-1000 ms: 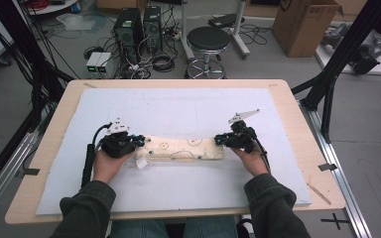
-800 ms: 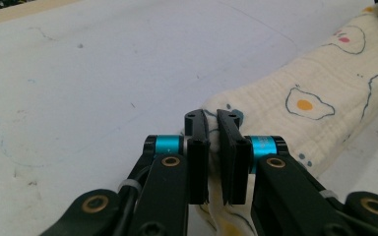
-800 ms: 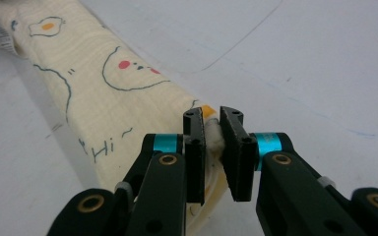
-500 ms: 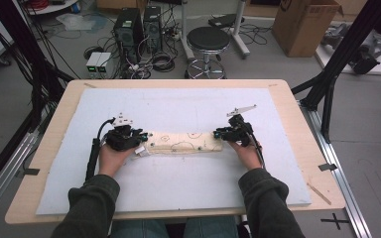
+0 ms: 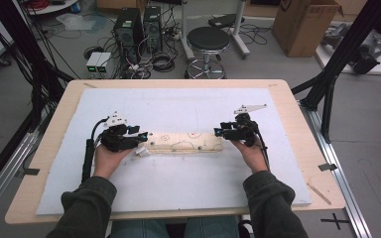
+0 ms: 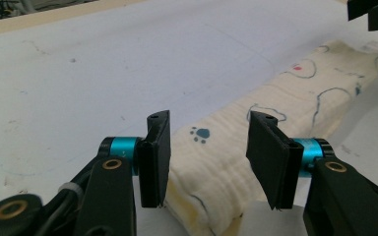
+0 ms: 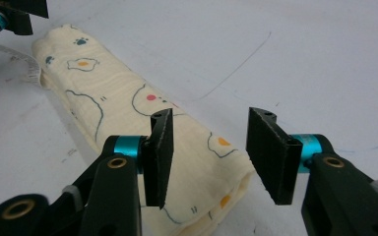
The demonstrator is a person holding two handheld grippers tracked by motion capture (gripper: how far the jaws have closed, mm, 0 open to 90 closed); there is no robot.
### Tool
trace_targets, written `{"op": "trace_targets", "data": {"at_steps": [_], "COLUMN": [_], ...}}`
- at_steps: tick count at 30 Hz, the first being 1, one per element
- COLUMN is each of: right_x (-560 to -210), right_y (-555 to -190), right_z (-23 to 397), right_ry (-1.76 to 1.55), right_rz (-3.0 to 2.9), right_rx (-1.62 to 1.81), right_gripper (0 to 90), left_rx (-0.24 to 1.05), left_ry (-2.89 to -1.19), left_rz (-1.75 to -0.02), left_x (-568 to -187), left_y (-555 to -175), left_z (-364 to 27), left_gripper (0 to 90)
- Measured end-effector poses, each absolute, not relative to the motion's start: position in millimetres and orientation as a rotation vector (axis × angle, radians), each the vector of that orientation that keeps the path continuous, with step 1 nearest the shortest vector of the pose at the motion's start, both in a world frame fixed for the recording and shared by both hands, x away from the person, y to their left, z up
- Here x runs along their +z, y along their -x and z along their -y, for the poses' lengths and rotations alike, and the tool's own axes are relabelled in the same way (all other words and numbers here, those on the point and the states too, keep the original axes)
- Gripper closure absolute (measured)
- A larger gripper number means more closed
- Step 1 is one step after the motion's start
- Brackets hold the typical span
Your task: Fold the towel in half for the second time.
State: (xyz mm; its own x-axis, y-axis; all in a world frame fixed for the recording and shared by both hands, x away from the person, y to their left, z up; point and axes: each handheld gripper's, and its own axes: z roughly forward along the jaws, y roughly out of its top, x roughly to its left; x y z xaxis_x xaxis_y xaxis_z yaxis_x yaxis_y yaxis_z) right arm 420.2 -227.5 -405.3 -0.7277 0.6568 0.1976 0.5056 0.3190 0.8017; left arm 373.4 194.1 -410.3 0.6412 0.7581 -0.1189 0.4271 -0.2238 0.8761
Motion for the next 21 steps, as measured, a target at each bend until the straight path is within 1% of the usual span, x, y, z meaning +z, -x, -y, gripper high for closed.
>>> {"op": "trace_targets", "data": {"at_steps": [7,13,21], "right_x": [-399,-384,-377], "right_y": [-417,-418,-418], "right_z": [230,227,225], "right_ry": [-1.076,-1.06,-1.051], "right_rz": [-2.393,-2.38,-2.371], "right_rx": [1.394,1.404,1.42], "right_gripper": [48.7,45.4,38.1], "left_rx": [0.405,0.41,0.398], "left_ry": [-1.85,-1.858,-1.873], "left_rz": [-0.921,-0.905,-0.908], "left_x": [-403,-391,-386], "left_y": [-369,-367,-365], "left_z": [-194,-195,-195], "left_gripper": [50.1,48.4,44.2]}}
